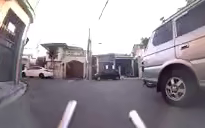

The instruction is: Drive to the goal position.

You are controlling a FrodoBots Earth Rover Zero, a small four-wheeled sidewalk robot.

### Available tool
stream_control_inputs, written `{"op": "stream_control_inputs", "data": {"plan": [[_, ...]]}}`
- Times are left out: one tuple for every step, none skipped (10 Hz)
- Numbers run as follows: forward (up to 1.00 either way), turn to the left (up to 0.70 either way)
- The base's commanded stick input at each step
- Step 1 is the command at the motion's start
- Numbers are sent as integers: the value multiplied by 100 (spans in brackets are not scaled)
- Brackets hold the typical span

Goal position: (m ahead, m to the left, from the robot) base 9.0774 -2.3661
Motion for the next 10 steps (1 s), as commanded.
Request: {"op": "stream_control_inputs", "data": {"plan": [[85,0],[85,0],[85,0],[85,0],[85,0],[85,0],[85,0],[85,0],[85,0],[85,0]]}}
